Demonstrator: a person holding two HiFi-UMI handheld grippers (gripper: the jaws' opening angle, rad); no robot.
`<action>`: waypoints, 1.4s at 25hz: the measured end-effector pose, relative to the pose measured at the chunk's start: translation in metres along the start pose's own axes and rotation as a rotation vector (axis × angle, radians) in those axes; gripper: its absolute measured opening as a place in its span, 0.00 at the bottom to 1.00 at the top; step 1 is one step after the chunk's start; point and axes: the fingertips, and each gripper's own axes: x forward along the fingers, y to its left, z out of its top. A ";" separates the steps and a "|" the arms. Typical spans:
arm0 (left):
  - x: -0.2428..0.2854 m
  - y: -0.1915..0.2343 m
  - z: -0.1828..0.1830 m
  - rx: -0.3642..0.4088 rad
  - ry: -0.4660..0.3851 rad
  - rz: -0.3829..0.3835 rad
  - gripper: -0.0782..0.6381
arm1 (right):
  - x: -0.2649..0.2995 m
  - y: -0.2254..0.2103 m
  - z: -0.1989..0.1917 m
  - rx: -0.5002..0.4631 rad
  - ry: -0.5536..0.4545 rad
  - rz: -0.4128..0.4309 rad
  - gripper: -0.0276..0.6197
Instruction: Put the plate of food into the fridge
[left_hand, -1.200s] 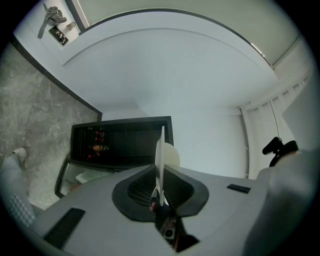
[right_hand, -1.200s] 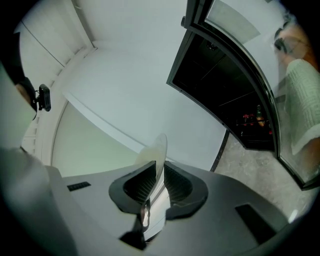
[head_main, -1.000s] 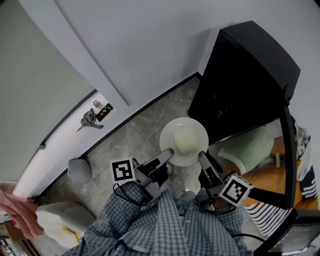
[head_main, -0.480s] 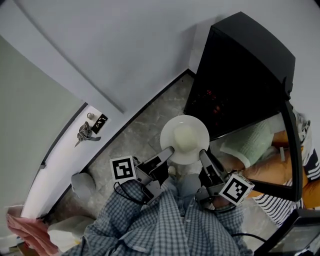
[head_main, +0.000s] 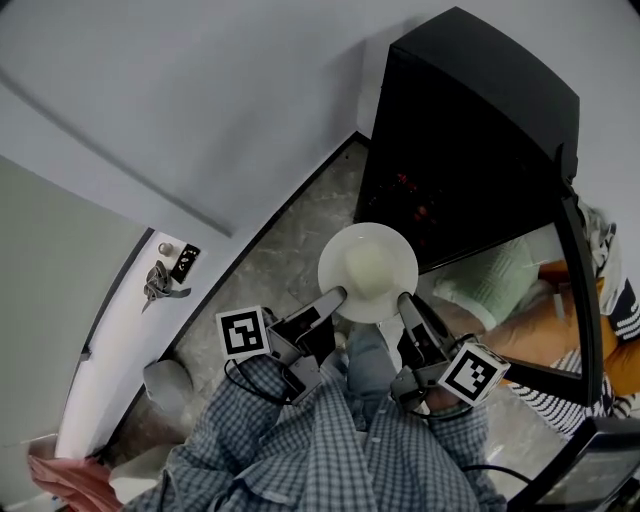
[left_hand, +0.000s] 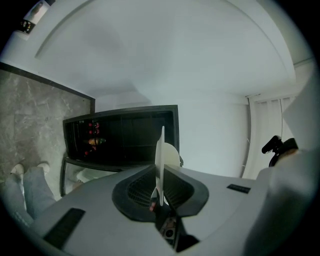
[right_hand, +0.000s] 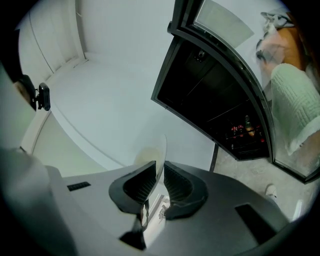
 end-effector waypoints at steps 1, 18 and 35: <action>0.006 0.000 0.002 0.000 0.005 -0.002 0.16 | 0.001 -0.004 0.004 0.006 -0.004 -0.007 0.13; 0.097 -0.012 0.031 0.014 0.036 0.011 0.16 | 0.019 -0.030 0.091 0.038 -0.048 -0.027 0.13; 0.147 -0.003 0.037 0.026 0.089 0.052 0.16 | 0.021 -0.061 0.126 0.040 -0.065 -0.053 0.13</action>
